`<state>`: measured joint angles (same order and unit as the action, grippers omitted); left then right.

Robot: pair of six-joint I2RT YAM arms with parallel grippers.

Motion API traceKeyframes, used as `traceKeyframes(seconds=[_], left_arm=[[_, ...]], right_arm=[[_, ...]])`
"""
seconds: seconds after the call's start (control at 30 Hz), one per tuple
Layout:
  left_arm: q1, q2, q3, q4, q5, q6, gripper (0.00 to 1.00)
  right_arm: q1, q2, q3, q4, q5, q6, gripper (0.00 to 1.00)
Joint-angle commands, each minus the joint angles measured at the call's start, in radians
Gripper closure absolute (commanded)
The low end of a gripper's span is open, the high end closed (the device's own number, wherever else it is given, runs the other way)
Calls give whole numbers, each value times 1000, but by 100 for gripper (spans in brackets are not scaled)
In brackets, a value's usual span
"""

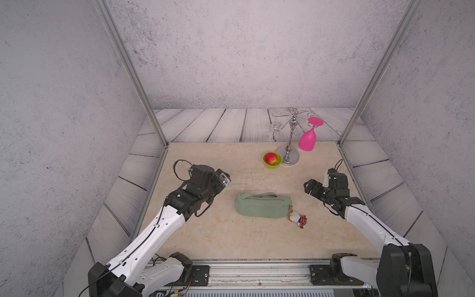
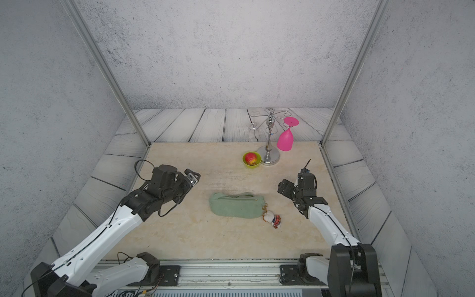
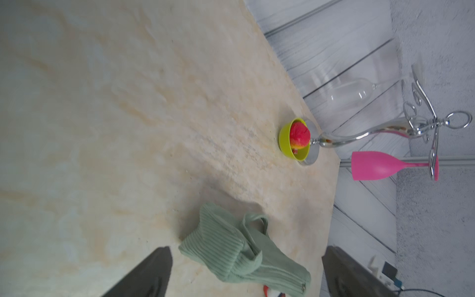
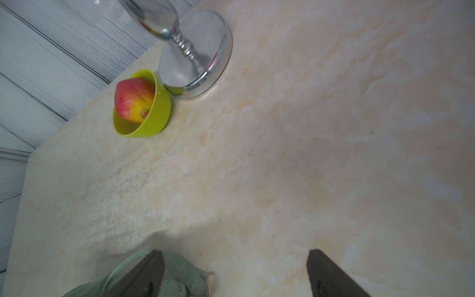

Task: Remove the decoration from the bag
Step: Pick up the bag from the center of the board.

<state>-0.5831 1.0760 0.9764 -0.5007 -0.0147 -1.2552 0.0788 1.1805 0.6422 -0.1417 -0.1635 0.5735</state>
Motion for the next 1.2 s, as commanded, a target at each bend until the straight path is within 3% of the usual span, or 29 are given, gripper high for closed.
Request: traceKeyframes(seconds=[0.0, 0.2, 0.37, 0.8, 1.17], left_arm=[[-97, 35, 19, -17, -51, -163, 2], [-269, 150, 45, 54, -83, -262, 1], [-338, 261, 76, 103, -76, -310, 1], [-346, 483, 194, 132, -73, -288, 2], [-344, 536, 171, 146, -100, -284, 1]], right_arm=[[20, -12, -3, -4, -20, 13, 9], [39, -2, 3, -13, -14, 8, 9], [45, -13, 10, -31, 3, 0, 9], [52, -76, 26, -99, 19, -20, 9], [60, -111, 10, -115, 16, -10, 9]])
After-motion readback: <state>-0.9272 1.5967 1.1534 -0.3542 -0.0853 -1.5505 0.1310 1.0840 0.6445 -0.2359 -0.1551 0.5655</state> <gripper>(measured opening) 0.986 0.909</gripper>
